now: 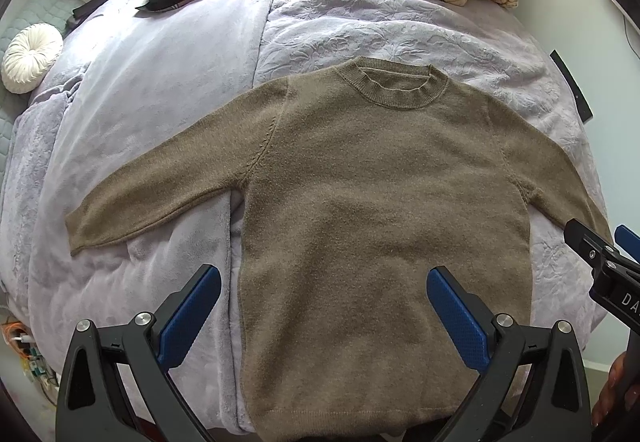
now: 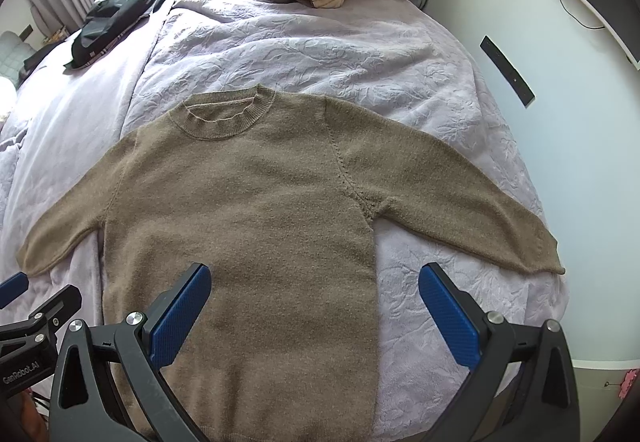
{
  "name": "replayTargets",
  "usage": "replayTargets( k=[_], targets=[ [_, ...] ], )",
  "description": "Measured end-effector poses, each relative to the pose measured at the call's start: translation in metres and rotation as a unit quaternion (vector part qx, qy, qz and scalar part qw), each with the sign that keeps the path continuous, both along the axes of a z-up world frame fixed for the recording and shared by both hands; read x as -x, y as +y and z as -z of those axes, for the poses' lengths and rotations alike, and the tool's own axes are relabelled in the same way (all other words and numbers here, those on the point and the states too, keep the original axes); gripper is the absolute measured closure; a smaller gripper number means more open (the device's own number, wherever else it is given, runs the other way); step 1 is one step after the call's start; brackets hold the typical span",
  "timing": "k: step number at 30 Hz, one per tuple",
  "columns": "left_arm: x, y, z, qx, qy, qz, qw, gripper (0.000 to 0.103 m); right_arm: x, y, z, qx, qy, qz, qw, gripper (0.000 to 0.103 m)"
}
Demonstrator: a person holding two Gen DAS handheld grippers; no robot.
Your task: Fold small clothes
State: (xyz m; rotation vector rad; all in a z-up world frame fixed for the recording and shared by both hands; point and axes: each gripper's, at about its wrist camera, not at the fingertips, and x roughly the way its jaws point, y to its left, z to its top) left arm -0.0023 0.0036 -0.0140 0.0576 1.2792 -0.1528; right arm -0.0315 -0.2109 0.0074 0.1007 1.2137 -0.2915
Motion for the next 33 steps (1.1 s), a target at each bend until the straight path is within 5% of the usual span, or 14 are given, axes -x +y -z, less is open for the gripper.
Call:
replayTargets(
  k=[33],
  targets=[
    [0.0003,0.0044,0.001,-0.012,-0.007,-0.001,0.9999,0.0,0.0025,0.0025,0.0002,0.0,0.0,-0.001,1.0,0.0]
  ],
)
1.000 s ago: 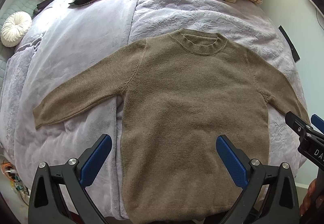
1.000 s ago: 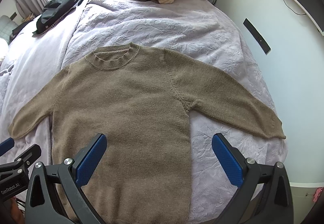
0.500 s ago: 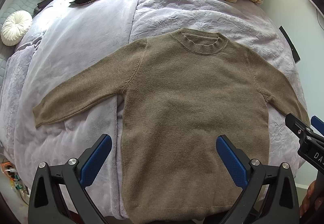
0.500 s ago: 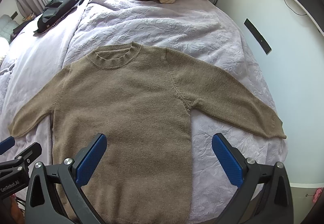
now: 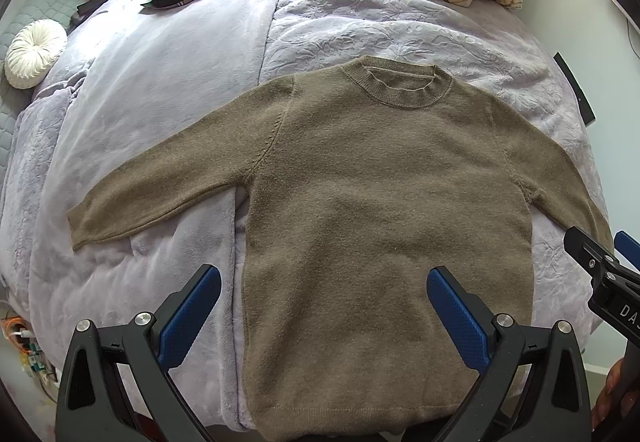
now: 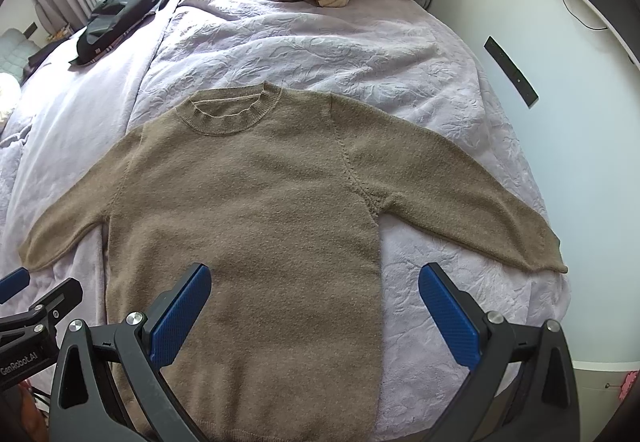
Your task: Fold small clothes
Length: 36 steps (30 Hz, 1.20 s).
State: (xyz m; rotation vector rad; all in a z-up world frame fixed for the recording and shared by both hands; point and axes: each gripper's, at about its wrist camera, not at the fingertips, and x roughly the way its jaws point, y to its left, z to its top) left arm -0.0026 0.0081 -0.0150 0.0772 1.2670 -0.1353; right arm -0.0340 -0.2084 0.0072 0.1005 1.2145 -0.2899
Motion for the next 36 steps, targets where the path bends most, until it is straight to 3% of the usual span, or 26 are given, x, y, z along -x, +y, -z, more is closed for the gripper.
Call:
replayTargets(
  k=[8,12,19,23,26,29,33,36],
  targets=[
    [0.001,0.008,0.003,0.006,-0.002,-0.007,1.0,0.0,0.001,0.006,0.005,-0.006,0.004,-0.004,1.0,0.0],
    [0.002,0.007,0.007,0.005,0.017,-0.013,0.9998,0.0,0.001,0.003,0.01,-0.02,0.013,-0.009,1.0,0.0],
    [0.008,-0.005,0.013,-0.008,0.048,-0.035,0.9982,0.0,0.001,-0.015,0.021,-0.065,0.029,-0.028,0.997,0.0],
    [0.013,-0.012,0.015,0.012,0.066,-0.059,0.996,0.0,0.003,-0.032,0.024,-0.104,0.029,-0.045,0.993,0.0],
    [0.017,-0.005,0.022,0.062,0.081,-0.101,0.9897,0.0,0.002,-0.043,0.031,-0.126,0.036,-0.054,0.99,0.0],
    [0.02,0.02,0.031,0.106,0.091,-0.157,0.9776,0.0,-0.002,-0.042,0.038,-0.144,0.042,-0.076,0.986,0.0],
    [0.016,0.082,0.048,0.136,0.072,-0.209,0.9656,0.0,-0.012,-0.012,0.05,-0.133,0.054,-0.118,0.983,0.0],
    [-0.001,0.148,0.076,0.151,0.063,-0.246,0.9553,0.0,-0.019,0.015,0.059,-0.127,0.066,-0.128,0.981,0.0]
  ],
)
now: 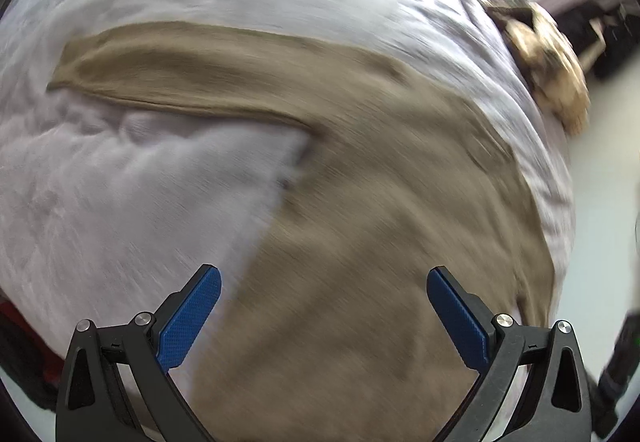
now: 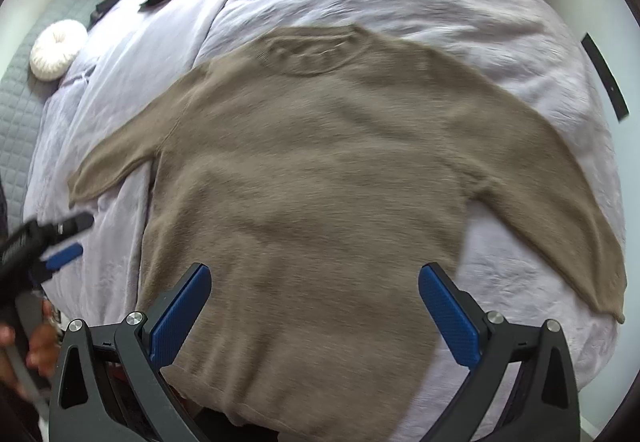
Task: Fold small clothes
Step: 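Grasp the sweater's side edge with the left gripper and fold it inward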
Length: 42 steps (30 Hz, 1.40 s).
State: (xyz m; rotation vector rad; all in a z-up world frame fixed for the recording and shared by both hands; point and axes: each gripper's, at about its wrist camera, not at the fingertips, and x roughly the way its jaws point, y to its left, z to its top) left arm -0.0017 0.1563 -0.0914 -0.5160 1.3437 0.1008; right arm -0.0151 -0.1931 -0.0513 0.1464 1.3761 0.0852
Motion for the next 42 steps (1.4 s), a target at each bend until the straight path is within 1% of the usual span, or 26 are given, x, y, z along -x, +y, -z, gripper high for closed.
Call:
replayTargets(
  k=[2,3,5,6,9,12,14,15,16,17,18,19,20,21,22,24,26,28,30,33,35,36,38,39,40,42],
  targets=[
    [-0.009,0.035,0.019,-0.01,0.004,-0.021,0.9997,0.0,-0.001,0.016,0.003,-0.001,0.003,0.0,1.0,0.0],
    [-0.016,0.061,0.034,-0.016,0.007,-0.038,0.9991,0.0,-0.002,0.026,0.006,-0.004,0.005,0.0,1.0,0.0],
    [-0.025,0.095,0.056,-0.016,0.011,-0.068,0.9975,0.0,-0.005,0.047,0.013,-0.006,0.013,-0.003,1.0,0.0],
    [-0.031,0.12,0.071,-0.01,0.013,-0.093,0.9955,0.0,-0.005,0.056,0.016,-0.004,0.017,-0.005,1.0,0.0],
    [-0.04,0.166,0.099,0.018,0.006,-0.147,0.9889,0.0,-0.01,0.086,0.032,0.001,0.035,-0.016,0.999,0.0],
    [-0.05,0.193,0.115,0.033,-0.012,-0.174,0.9842,0.0,-0.017,0.115,0.048,0.007,0.051,-0.031,0.998,0.0],
    [-0.055,0.202,0.113,0.034,-0.04,-0.186,0.9813,0.001,-0.022,0.132,0.056,0.008,0.059,-0.041,0.997,0.0],
    [-0.056,0.205,0.109,0.024,-0.056,-0.187,0.9805,0.005,-0.025,0.142,0.059,0.007,0.06,-0.045,0.997,0.0],
    [-0.058,0.208,0.105,0.004,-0.072,-0.183,0.9804,0.019,-0.026,0.149,0.06,0.006,0.059,-0.047,0.997,0.0],
    [-0.059,0.212,0.102,-0.011,-0.081,-0.178,0.9807,0.037,-0.027,0.157,0.062,0.004,0.058,-0.051,0.997,0.0],
    [-0.06,0.214,0.101,-0.017,-0.084,-0.172,0.9814,0.047,-0.028,0.162,0.062,0.003,0.058,-0.054,0.997,0.0],
    [-0.064,0.218,0.1,-0.011,-0.088,-0.17,0.9814,0.067,-0.029,0.168,0.063,0.002,0.057,-0.058,0.997,0.0],
    [-0.063,0.225,0.1,-0.002,-0.097,-0.17,0.9807,0.083,-0.029,0.172,0.063,0.001,0.056,-0.06,0.997,0.0],
    [-0.061,0.228,0.099,0.011,-0.108,-0.171,0.9793,0.088,-0.029,0.177,0.063,-0.002,0.055,-0.063,0.997,0.0],
    [-0.059,0.232,0.098,0.022,-0.119,-0.172,0.9776,0.09,-0.029,0.179,0.063,-0.003,0.054,-0.063,0.997,0.0],
    [-0.055,0.233,0.087,0.017,-0.139,-0.163,0.9766,0.092,-0.029,0.182,0.064,-0.007,0.054,-0.062,0.997,0.0],
    [-0.056,0.22,0.072,0.0,-0.159,-0.142,0.977,0.092,-0.029,0.18,0.065,-0.011,0.054,-0.061,0.997,0.0],
    [-0.064,0.2,0.049,-0.018,-0.191,-0.099,0.9764,0.092,-0.03,0.177,0.066,-0.013,0.051,-0.062,0.997,0.0],
    [-0.072,0.174,0.025,-0.027,-0.222,-0.055,0.9731,0.092,-0.032,0.17,0.064,-0.014,0.045,-0.064,0.997,0.0],
    [-0.09,0.126,-0.002,-0.019,-0.258,0.004,0.966,0.092,-0.037,0.159,0.059,-0.015,0.032,-0.056,0.998,0.0],
    [-0.1,0.085,-0.019,0.002,-0.279,0.051,0.9589,0.092,-0.039,0.141,0.053,-0.018,0.018,-0.039,0.999,0.0],
    [-0.108,0.053,-0.027,0.011,-0.289,0.085,0.9535,0.092,-0.04,0.133,0.05,-0.017,0.012,-0.031,0.999,0.0],
    [-0.115,0.011,-0.033,0.025,-0.296,0.127,0.9463,0.092,-0.043,0.109,0.044,-0.016,-0.003,-0.006,1.0,0.0],
    [-0.12,-0.02,-0.033,0.035,-0.297,0.159,0.941,0.092,-0.045,0.096,0.041,-0.015,-0.007,0.007,1.0,0.0],
    [-0.123,-0.042,-0.032,0.036,-0.295,0.18,0.9377,0.092,-0.046,0.08,0.04,-0.014,-0.01,0.023,1.0,0.0],
    [-0.133,-0.092,-0.02,0.041,-0.28,0.226,0.9321,0.092,-0.046,0.052,0.04,-0.01,-0.011,0.048,0.999,0.0]
  ],
)
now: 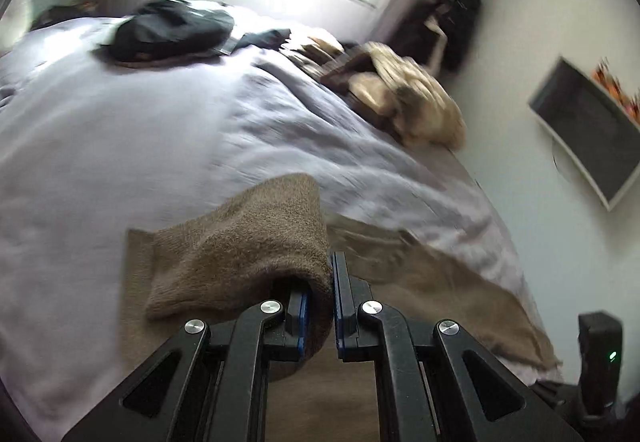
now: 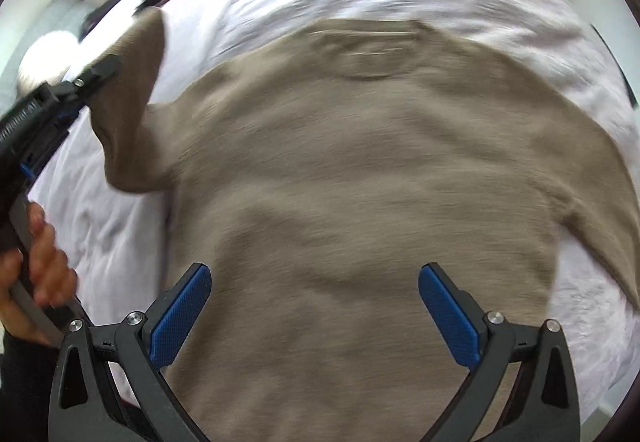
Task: Fold small clothes
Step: 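Grasp the sweater's side edge with the left gripper and fold it inward, then grasp the sleeve cuff with the right gripper and lay it across the body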
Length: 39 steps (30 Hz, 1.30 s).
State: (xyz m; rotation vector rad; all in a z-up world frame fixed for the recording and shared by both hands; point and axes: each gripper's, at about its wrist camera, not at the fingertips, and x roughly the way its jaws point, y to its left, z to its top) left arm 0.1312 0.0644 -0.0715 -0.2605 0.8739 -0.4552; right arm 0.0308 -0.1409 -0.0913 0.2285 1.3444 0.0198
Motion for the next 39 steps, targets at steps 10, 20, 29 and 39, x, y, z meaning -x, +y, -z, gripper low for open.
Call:
replayTargets(
  k=[10,20,29,39],
  targets=[
    [0.015,-0.1,0.089,-0.131,0.079,0.064,0.9861,0.074,0.018,-0.103,0.034,0.011,0.039,0.085,0.996,0.0],
    [0.047,-0.022,0.033,-0.154,0.028,-0.024,0.9874,0.009,-0.027,-0.074,0.024,0.05,-0.015,0.005,0.999,0.0],
    [0.053,0.101,0.053,-0.24,0.071,-0.133,0.9591,0.004,-0.1,0.094,0.049,0.236,-0.095,-0.294,0.921,0.002],
    [0.058,0.074,0.102,-0.34,0.075,-0.11,0.931,0.004,-0.142,0.045,0.053,0.172,-0.105,-0.206,0.958,0.089]
  ],
)
